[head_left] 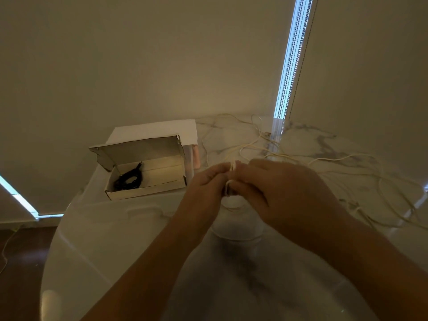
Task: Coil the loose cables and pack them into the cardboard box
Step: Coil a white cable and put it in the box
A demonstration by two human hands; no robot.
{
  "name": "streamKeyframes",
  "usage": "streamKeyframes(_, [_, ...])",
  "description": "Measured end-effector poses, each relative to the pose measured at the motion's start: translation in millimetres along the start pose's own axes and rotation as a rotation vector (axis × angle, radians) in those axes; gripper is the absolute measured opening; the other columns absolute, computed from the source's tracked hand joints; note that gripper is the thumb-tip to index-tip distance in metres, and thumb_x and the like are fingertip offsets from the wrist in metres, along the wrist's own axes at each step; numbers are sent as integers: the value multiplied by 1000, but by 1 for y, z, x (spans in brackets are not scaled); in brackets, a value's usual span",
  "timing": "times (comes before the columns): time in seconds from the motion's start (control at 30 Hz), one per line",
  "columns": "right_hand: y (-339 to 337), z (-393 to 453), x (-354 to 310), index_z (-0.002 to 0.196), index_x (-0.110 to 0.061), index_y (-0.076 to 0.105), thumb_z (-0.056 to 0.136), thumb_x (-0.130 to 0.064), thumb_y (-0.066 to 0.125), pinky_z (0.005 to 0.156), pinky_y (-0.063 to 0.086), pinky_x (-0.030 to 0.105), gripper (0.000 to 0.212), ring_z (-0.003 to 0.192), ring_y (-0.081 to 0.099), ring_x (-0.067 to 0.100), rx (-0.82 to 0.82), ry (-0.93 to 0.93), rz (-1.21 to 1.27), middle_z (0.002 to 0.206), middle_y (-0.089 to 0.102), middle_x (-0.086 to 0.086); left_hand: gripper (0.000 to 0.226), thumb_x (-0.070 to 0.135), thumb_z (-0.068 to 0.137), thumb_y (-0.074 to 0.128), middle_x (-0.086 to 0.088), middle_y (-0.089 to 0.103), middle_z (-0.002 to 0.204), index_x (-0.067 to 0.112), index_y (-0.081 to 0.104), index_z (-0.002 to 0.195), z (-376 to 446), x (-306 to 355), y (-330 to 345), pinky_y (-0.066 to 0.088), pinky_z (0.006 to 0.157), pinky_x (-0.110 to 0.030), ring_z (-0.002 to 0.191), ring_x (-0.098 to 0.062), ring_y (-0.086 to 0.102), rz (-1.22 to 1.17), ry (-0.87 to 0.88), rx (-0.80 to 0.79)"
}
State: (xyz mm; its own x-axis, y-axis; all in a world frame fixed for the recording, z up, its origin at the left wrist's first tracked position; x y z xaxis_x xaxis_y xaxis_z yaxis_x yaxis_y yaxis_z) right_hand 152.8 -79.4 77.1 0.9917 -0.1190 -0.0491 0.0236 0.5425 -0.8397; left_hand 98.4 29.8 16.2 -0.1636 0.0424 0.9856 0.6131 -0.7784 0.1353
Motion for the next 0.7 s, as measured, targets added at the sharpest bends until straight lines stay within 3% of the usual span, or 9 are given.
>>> streamKeyframes(0.07, [-9, 2, 16, 98, -31, 68, 98, -42, 49, 52, 22, 13, 22, 57, 47, 9, 43, 38, -8, 74, 54, -13, 59, 10, 103, 38, 4, 71, 69, 37, 78, 68, -1, -2, 5, 56, 73, -24, 71, -11, 66, 83, -13, -31])
streamKeyframes(0.2, [-15, 4, 42, 99, -36, 70, 93, -49, 53, 53, 23, 17, 22, 62, 45, 8, 52, 131, -41, 73, 42, -16, 57, 7, 103, 34, 0, 61, 62, 22, 80, 73, 5, -9, 6, 46, 58, -21, 59, -11, 54, 39, -64, -88])
streamKeyframes(0.3, [-15, 4, 57, 99, -38, 73, 88, -53, 56, 54, 29, 20, 25, 64, 48, 8, 72, 179, 21, 74, 48, -16, 55, 7, 102, 33, -3, 61, 69, 21, 81, 77, 7, -14, 8, 43, 59, -20, 62, -10, 51, 6, -97, -96])
streamKeyframes(0.43, [-7, 5, 70, 97, -41, 74, 87, -55, 58, 60, 37, 22, 23, 71, 55, 6, 42, 245, 130, 80, 62, -15, 41, 8, 98, 32, 0, 53, 61, -10, 68, 106, 2, -14, 12, 36, 54, -20, 56, -8, 44, -168, -154, -155])
streamKeyframes(0.53, [2, 5, 75, 100, -39, 76, 90, -51, 59, 65, 40, 12, 23, 75, 60, 4, 16, 298, 237, 87, 70, -14, 40, 10, 94, 33, -2, 44, 64, -9, 68, 104, 2, -13, 13, 29, 56, -24, 56, -9, 37, -314, -171, -213])
streamKeyframes(0.63, [13, 2, 74, 102, -34, 76, 92, -55, 50, 64, 47, 19, 35, 69, 61, 6, -27, 326, 240, 82, 73, -6, 40, 15, 89, 40, -2, 42, 67, -9, 65, 108, 2, -12, 14, 28, 58, -24, 58, -10, 34, -433, -181, -230])
streamKeyframes(0.7, [21, 1, 70, 101, -34, 75, 93, -54, 47, 56, 38, 18, 36, 61, 57, 4, -54, 336, 233, 72, 68, -8, 42, 17, 88, 43, -3, 41, 69, -11, 62, 114, 2, -10, 12, 28, 61, -25, 59, -10, 35, -502, -184, -207])
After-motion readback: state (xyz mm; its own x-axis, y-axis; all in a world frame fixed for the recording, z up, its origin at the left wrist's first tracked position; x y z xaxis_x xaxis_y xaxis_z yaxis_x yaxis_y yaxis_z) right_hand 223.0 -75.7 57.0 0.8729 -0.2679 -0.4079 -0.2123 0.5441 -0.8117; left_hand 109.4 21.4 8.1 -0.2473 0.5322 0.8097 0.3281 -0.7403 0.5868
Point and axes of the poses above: each hand's wrist, its own z-axis towards the middle knuckle, its own y-axis out of the palm, x = y × z, the point moved 6 cm from there along z, towards the middle knuckle
